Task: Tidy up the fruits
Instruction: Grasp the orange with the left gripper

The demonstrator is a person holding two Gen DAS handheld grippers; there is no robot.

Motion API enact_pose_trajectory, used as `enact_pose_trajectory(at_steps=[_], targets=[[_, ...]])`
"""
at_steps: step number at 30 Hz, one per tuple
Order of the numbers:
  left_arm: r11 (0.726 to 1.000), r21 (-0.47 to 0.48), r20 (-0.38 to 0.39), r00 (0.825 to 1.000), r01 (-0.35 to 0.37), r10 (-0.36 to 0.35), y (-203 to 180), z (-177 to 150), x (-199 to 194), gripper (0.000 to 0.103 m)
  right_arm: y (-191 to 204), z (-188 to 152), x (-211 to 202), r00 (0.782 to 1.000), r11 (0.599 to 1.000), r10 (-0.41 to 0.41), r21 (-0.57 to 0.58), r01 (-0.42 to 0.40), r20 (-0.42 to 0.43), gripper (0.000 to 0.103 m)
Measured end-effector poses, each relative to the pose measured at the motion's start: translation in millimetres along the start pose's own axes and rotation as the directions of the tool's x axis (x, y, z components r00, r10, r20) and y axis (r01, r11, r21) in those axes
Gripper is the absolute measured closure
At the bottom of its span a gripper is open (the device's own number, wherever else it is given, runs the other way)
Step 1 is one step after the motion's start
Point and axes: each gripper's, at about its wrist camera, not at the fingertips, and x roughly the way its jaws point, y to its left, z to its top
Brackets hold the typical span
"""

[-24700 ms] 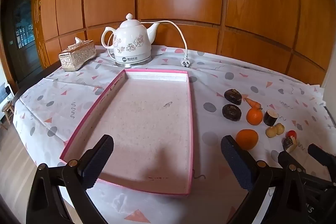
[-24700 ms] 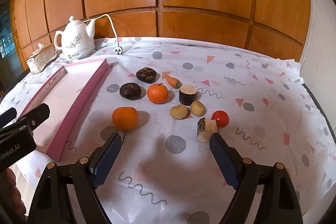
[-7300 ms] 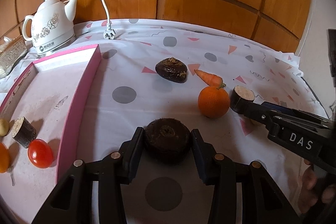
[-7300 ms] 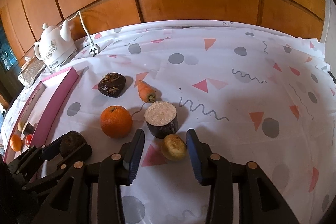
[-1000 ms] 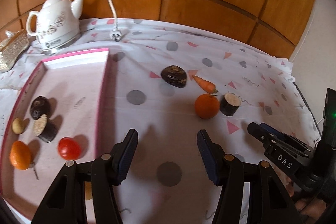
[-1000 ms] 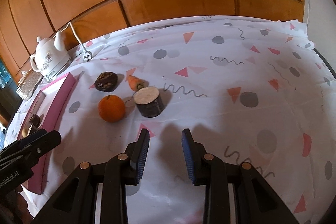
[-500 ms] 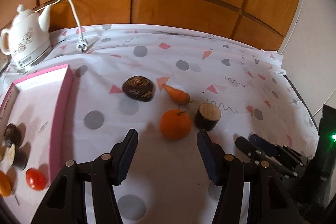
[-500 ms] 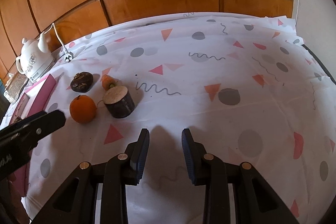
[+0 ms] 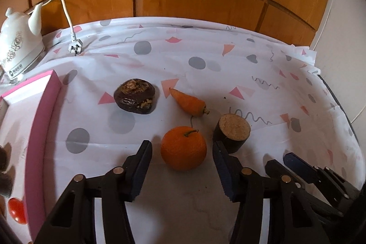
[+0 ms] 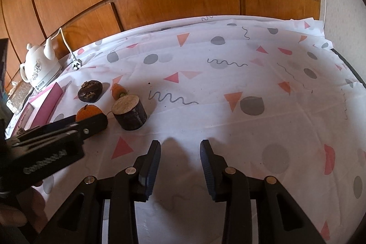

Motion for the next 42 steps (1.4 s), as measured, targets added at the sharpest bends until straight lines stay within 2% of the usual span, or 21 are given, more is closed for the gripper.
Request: enact_pose_trajectory(at_steps=[5, 12, 15, 17, 19, 21, 29, 32, 34, 40, 42], targets=[[1.000, -0.016, 0.003, 1.000, -0.002, 0.002, 1.4, 1.5, 3.9, 0.055, -1.1, -0.8, 0.1, 1.000, 1.000, 0.009, 0.007, -0.009, 0.005, 0.066], [0.999, -0.035, 0.006, 1.000, 0.004, -0.004, 4.5, 2.1, 6.3, 0.058, -1.6, -1.7, 0.5, 1.000, 1.000, 0.012, 0.012, -0.013, 0.009, 0.066], [0.999, -0.048, 0.007, 1.000, -0.001, 0.002, 6.6, 1.8, 6.8, 0.063, -2.0, -1.9, 0.6, 1.000, 1.000, 0.014, 0.013, -0.014, 0.009, 0.066], [0.999, -0.054, 0.007, 1.000, 0.004, -0.004, 7.7, 2.0, 7.0, 0.064, -2.8, -2.3, 0.6, 1.000, 1.000, 0.018, 0.016, -0.018, 0.011, 0.065], [0.998, -0.055, 0.008, 1.000, 0.007, -0.006, 8.2, 2.4, 6.3, 0.064, -3.1, -2.6, 0.7, 0.999, 0.999, 0.034, 0.015, -0.034, 0.013, 0.059], [0.998, -0.062, 0.016, 1.000, 0.005, -0.004, 10.5, 1.7, 2.6, 0.065, -2.0, -2.7, 0.9, 0.999, 0.999, 0.046, 0.009, -0.046, 0.013, 0.056], [0.997, -0.067, 0.045, 0.998, -0.047, 0.050, 29.1, -28.6, -34.3, 0.065, 0.3, -3.3, 1.2, 0.999, 0.999, 0.036, -0.001, -0.036, 0.015, 0.056], [0.995, -0.070, 0.051, 0.996, -0.071, 0.075, 35.0, -41.1, -36.0, 0.065, 1.1, -3.6, 1.4, 0.999, 1.000, 0.031, -0.005, -0.031, 0.014, 0.056], [0.996, -0.061, 0.085, 0.994, -0.067, 0.072, 35.0, -47.2, -37.1, 0.064, 1.6, -3.6, 1.4, 1.000, 1.000, 0.028, -0.007, -0.028, 0.013, 0.056], [0.996, -0.071, 0.100, 0.994, -0.045, 0.052, 39.1, -49.9, -35.8, 0.064, 11.7, -0.1, 1.4, 1.000, 0.998, -0.020, -0.063, 0.019, -0.015, 0.056], [0.997, -0.068, 0.101, 0.993, -0.048, 0.055, 37.9, -50.1, -34.7, 0.064, 15.8, 2.0, 0.1, 1.000, 0.998, 0.005, -0.070, -0.007, -0.022, 0.056]])
